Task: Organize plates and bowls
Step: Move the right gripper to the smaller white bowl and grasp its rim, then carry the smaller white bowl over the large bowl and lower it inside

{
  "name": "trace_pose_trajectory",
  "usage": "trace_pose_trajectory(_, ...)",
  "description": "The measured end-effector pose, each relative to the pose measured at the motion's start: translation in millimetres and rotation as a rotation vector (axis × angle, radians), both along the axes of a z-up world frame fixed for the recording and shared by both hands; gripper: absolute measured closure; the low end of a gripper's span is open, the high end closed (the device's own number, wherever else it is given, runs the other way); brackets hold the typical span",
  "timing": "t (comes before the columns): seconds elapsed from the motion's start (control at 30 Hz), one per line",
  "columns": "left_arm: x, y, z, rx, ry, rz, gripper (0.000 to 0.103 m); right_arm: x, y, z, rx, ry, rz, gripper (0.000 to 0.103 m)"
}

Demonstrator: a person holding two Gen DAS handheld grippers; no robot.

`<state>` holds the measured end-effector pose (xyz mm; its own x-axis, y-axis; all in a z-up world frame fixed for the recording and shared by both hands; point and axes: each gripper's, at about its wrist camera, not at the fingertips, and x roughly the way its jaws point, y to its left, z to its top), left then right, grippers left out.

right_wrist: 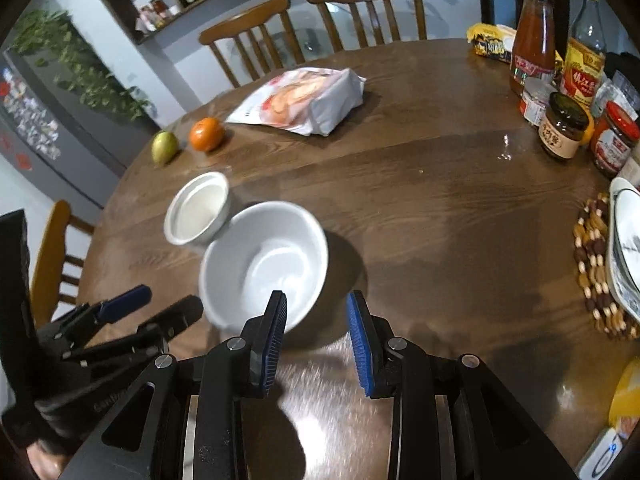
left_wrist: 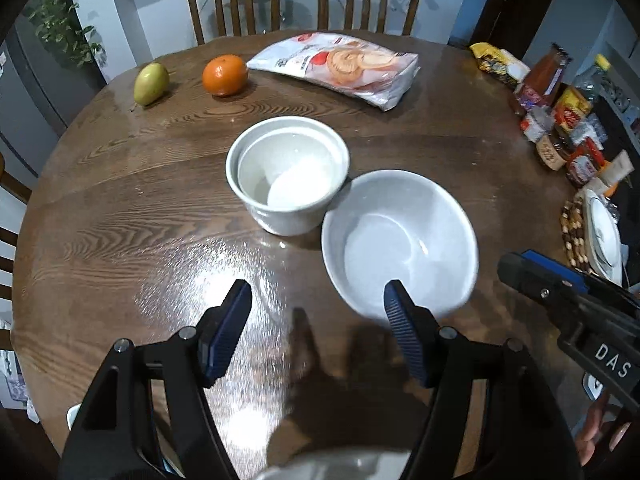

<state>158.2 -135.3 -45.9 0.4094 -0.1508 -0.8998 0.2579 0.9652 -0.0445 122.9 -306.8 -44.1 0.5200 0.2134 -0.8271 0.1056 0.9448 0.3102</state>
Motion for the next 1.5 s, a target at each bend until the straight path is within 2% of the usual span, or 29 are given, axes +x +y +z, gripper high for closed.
trace_pose_trajectory(0.17, 17, -3, -17, 0.0, 0.042, 0.001, 0.035, 24, -3, -21, 0.033, 0.047, -0.013, 0.072)
trace_pose_trajectory(0.33, 27, -5, -32, -0.002, 0.082, -0.008, 0.04, 36, 0, -36, 0.057, 0.076, 0.0, 0.072)
trace_pose_trajectory(0.4, 30, -5, -35, -0.008, 0.094, -0.012, 0.055, 38, 2, -41, 0.068, 0.085, 0.01, 0.072)
trace_pose_trajectory(0.53, 33, -6, -39, -0.025, 0.108, -0.02, 0.066, 43, 3, -46, 0.082, 0.094, 0.024, 0.072)
trace_pose_trajectory(0.57, 34, -7, -40, -0.028, 0.106, -0.023, 0.074, 43, 3, -47, 0.084, 0.095, 0.027, 0.072)
trace_pose_trajectory(0.6, 34, -7, -41, -0.026, 0.106, -0.028, 0.082, 43, 4, -48, 0.084, 0.098, 0.03, 0.074)
trace_pose_trajectory(0.63, 34, -9, -42, -0.026, 0.108, -0.035, 0.084, 44, 4, -49, 0.085, 0.099, 0.032, 0.08)
trace_pose_trajectory(0.7, 33, -12, -41, -0.023, 0.1, -0.047, 0.086, 44, 6, -51, 0.088, 0.102, 0.041, 0.085)
trace_pose_trajectory(0.77, 33, -14, -41, -0.026, 0.102, -0.058, 0.093, 44, 7, -51, 0.084, 0.101, 0.048, 0.093)
trace_pose_trajectory(1.0, 28, -19, -34, -0.014, 0.068, -0.078, 0.093, 34, 11, -44, 0.061, 0.082, 0.058, 0.093)
trace_pose_trajectory(1.37, -12, -16, 9, -0.007, -0.074, -0.115, 0.092, -4, 11, -7, 0.083, -0.007, 0.048, 0.093)
trace_pose_trajectory(1.5, -28, -10, 19, -0.022, -0.095, -0.12, 0.092, -20, 11, -1, 0.106, -0.018, 0.052, 0.093)
